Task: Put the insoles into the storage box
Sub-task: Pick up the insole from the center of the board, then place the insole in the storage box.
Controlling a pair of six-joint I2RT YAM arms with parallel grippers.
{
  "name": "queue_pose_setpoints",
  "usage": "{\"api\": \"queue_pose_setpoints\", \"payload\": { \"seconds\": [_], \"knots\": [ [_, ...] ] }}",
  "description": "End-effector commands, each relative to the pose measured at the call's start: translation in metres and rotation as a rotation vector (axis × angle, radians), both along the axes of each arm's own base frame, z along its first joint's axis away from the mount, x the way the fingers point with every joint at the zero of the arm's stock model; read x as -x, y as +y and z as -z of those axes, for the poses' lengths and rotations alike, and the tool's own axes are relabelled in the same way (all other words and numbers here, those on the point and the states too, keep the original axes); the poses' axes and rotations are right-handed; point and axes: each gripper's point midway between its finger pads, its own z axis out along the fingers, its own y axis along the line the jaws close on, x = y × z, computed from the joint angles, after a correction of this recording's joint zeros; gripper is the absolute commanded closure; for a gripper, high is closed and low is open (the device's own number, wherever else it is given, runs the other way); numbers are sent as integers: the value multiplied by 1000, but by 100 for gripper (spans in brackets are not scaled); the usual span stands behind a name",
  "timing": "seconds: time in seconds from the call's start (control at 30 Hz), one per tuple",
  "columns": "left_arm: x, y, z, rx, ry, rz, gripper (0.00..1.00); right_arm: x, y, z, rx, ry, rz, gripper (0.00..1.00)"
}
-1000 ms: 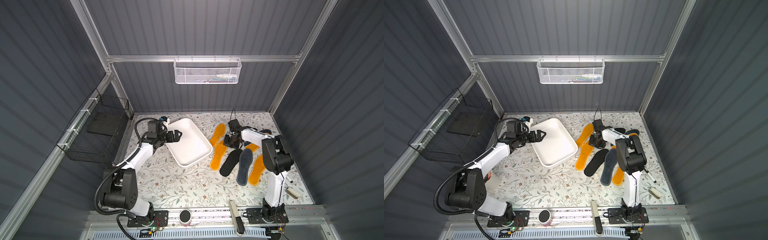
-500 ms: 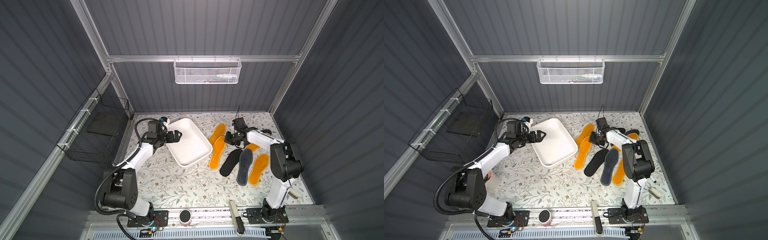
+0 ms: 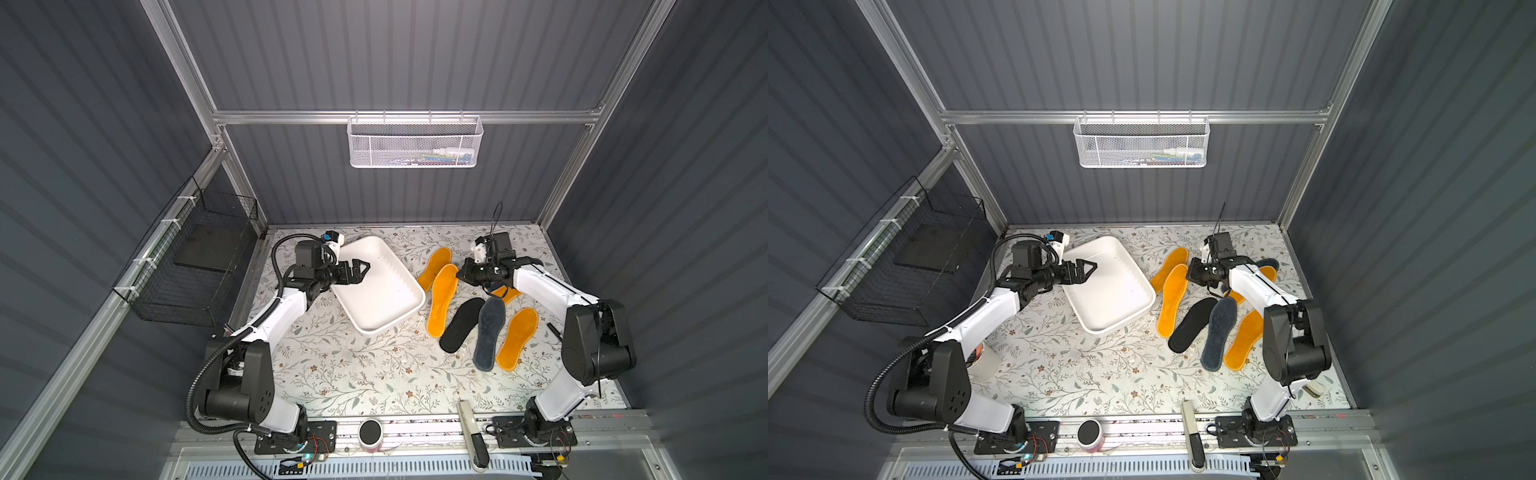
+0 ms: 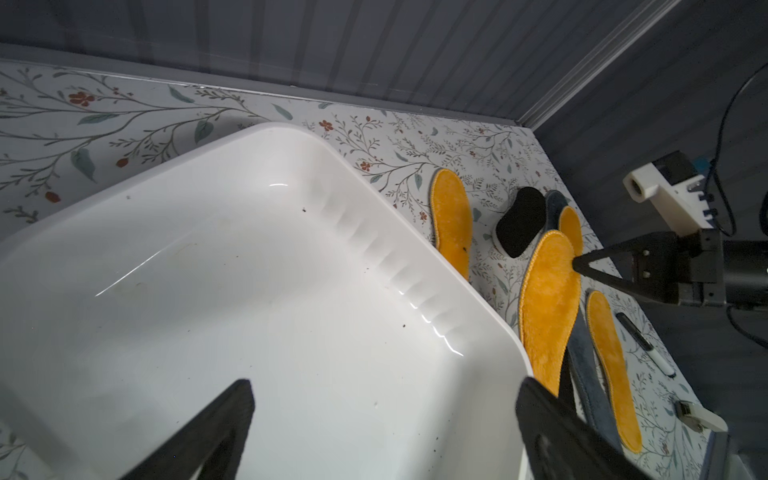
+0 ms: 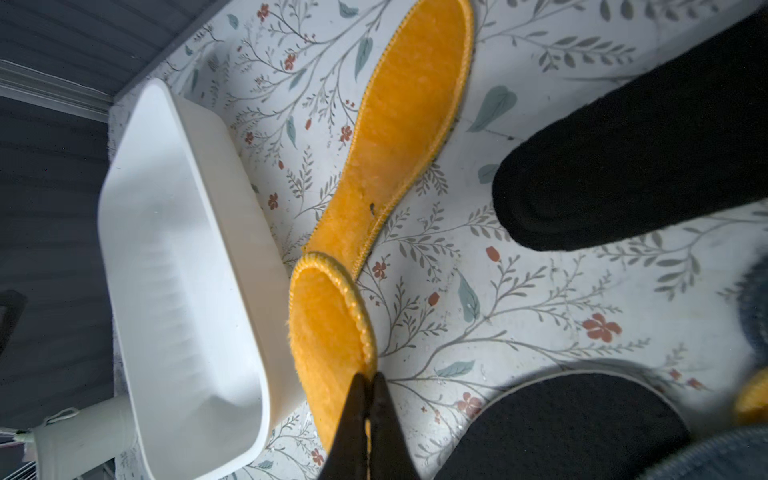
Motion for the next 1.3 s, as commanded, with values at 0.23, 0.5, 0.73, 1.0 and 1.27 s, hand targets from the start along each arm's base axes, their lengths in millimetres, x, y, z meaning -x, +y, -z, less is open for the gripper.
{"api": "queue_pose_setpoints", "payload": {
  "seconds": [0.23, 0.5, 0.73, 1.0, 1.27],
  "knots": [
    [29, -46, -30, 111, -133, 210, 1, 10, 4, -54, -130, -95, -57, 100],
    [56, -80, -34, 149, -205, 344, 1, 13, 11, -98, -218, -159, -84, 100],
    [75, -111, -33, 178, -234, 453, 4, 17, 20, -130, -309, -199, -116, 100],
    [87, -141, -34, 219, -250, 540, 14, 15, 31, -152, -404, -233, -150, 100],
    [92, -159, -36, 291, -240, 597, 26, 14, 43, -162, -437, -242, -189, 100]
  ]
}}
